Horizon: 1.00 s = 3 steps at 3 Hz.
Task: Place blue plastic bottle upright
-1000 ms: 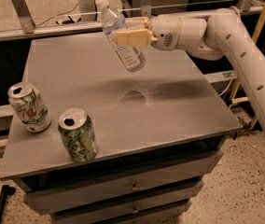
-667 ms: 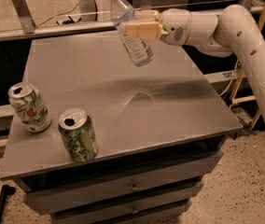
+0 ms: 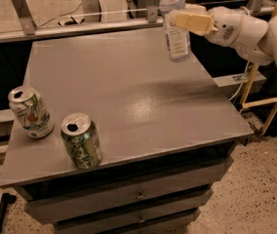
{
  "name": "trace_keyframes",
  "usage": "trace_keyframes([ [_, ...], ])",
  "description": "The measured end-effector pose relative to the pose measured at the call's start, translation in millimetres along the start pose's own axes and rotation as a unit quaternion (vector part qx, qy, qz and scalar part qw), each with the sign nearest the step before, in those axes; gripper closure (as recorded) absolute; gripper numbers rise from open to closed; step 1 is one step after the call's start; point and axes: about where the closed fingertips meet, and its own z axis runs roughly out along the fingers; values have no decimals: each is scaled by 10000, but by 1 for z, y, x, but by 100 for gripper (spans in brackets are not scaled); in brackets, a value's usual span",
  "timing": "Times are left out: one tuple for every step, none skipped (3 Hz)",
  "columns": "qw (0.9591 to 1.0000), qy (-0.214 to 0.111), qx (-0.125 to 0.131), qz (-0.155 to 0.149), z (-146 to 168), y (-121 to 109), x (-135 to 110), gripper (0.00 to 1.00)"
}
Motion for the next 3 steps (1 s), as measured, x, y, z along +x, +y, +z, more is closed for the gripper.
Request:
trace_keyframes([
  [9989,-442,63,102,-36,2,4,100],
  [9978,-636,155,98,-47,7,24,100],
  [9976,-670,141,106,-44,7,56,100],
])
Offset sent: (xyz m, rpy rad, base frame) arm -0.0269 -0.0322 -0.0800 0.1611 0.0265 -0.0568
